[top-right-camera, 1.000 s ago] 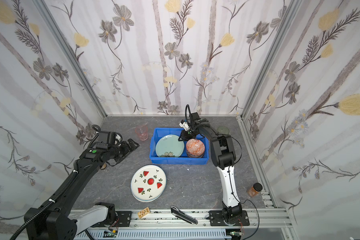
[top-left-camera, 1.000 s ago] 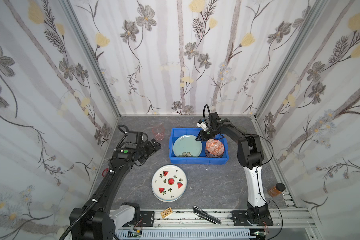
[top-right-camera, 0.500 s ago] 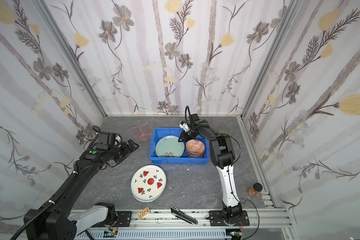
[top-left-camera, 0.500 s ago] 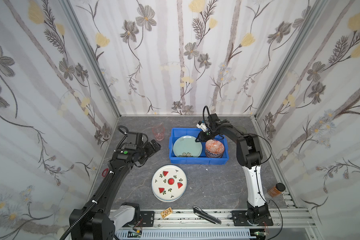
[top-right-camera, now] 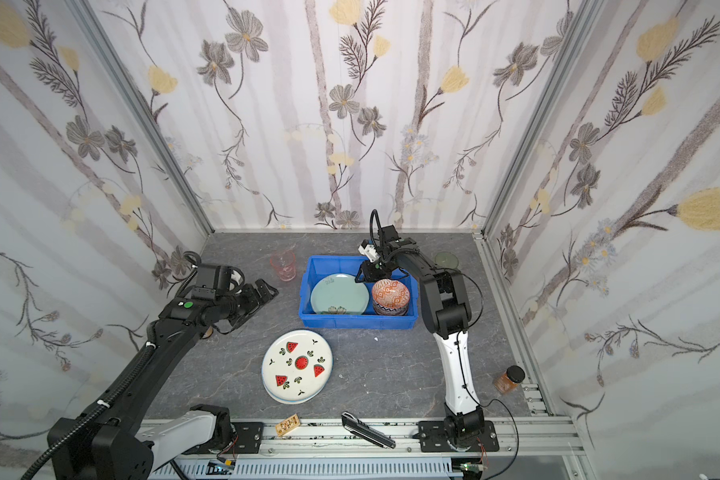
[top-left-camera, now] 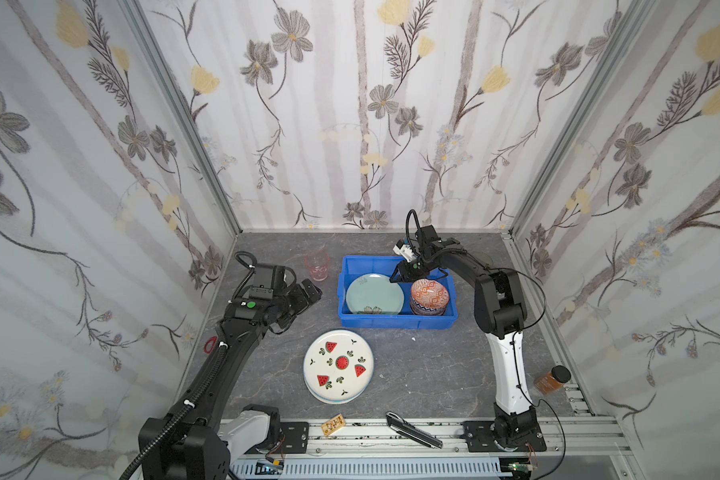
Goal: Place the mixed dishes into the plastic bin
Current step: 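Lower the green plate flat into the bin beside the bowls with the right gripper, then reach both grippers to the rim of the white watermelon plate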
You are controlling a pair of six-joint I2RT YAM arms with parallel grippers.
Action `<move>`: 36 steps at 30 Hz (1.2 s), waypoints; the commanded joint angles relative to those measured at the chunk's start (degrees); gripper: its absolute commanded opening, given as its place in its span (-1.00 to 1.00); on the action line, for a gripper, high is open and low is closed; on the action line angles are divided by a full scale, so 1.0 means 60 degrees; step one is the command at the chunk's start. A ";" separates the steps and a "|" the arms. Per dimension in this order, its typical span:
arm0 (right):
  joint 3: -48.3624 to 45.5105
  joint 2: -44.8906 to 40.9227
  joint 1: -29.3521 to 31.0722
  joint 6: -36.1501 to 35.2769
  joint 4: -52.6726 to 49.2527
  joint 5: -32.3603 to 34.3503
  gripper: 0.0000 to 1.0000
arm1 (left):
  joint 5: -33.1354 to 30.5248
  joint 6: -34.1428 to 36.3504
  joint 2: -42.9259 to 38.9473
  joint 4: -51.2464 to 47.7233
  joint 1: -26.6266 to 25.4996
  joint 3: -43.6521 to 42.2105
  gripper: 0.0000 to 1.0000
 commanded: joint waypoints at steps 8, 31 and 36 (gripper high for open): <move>-0.0281 -0.1272 -0.0011 0.0110 0.0353 0.0664 -0.14 | -0.0012 -0.0095 -0.0199 0.0081 0.0012 0.0010 1.00; -0.5205 -0.8286 0.1323 0.1867 0.0962 0.2566 0.90 | -0.0678 -0.0506 -0.2193 -0.1745 0.0012 -0.1199 1.00; -0.6658 -0.9933 0.2429 0.3141 0.1481 0.3106 0.91 | -0.0525 -0.1292 -0.3297 -0.1912 -0.0093 -0.2644 1.00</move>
